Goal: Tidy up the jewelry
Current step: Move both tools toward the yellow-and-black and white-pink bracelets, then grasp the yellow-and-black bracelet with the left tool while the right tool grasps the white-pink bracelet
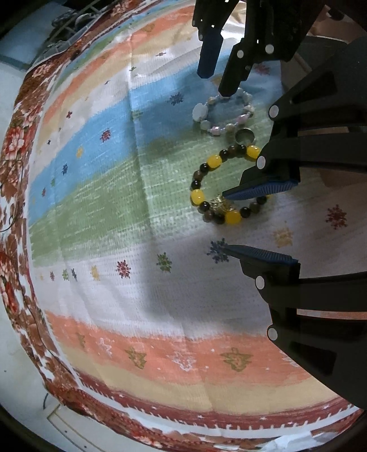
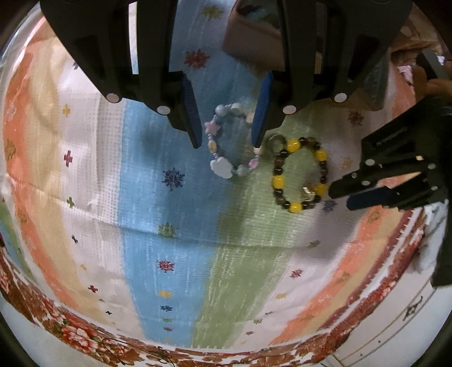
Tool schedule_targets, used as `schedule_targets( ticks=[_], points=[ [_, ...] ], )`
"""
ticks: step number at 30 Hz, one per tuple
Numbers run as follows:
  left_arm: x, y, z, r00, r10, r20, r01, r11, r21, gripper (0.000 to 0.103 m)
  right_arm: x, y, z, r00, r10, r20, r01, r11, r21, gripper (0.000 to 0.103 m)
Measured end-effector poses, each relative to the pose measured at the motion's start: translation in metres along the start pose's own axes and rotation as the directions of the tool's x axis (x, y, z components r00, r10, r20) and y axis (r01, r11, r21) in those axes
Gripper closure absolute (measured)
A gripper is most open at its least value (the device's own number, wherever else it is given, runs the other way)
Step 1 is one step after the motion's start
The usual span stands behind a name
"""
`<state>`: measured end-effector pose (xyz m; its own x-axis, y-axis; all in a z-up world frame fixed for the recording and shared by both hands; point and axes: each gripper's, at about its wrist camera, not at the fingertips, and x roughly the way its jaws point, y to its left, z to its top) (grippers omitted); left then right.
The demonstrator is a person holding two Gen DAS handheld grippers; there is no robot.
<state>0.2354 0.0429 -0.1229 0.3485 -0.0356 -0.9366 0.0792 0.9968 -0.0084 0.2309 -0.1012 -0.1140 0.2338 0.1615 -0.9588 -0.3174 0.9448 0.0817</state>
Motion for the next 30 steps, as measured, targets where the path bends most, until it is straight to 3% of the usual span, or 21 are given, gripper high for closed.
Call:
schedule_targets(
  ticks=[17,19,21,24,30],
  points=[
    [0.023,-0.006,0.006,0.999,0.026,-0.038,-0.024,0.999,0.047,0.072,0.026,-0.012,-0.005,0.998,-0.010,-0.060,0.011,1.000,0.017,0.065],
    [0.026,-0.007,0.005,0.999,0.035,-0.041,-0.032,0.998,0.059,0.084,0.026,-0.012,-0.006,0.998,-0.016,-0.059,0.017,1.000,0.011,0.066],
    [0.032,-0.006,0.001,0.997,0.052,-0.054,-0.048,0.996,0.073,0.090,0.027,-0.012,-0.006,0.998,-0.028,-0.057,0.028,1.000,0.007,0.077],
    [0.030,-0.003,0.001,0.998,0.037,-0.052,-0.033,0.997,0.064,0.091,0.029,-0.013,-0.005,0.998,-0.023,-0.055,0.024,1.000,0.014,0.089],
    [0.018,0.010,0.003,0.998,0.066,-0.018,-0.066,0.998,0.022,0.091,0.024,-0.015,-0.006,0.999,-0.019,-0.044,0.019,1.000,0.013,0.089]
  ],
)
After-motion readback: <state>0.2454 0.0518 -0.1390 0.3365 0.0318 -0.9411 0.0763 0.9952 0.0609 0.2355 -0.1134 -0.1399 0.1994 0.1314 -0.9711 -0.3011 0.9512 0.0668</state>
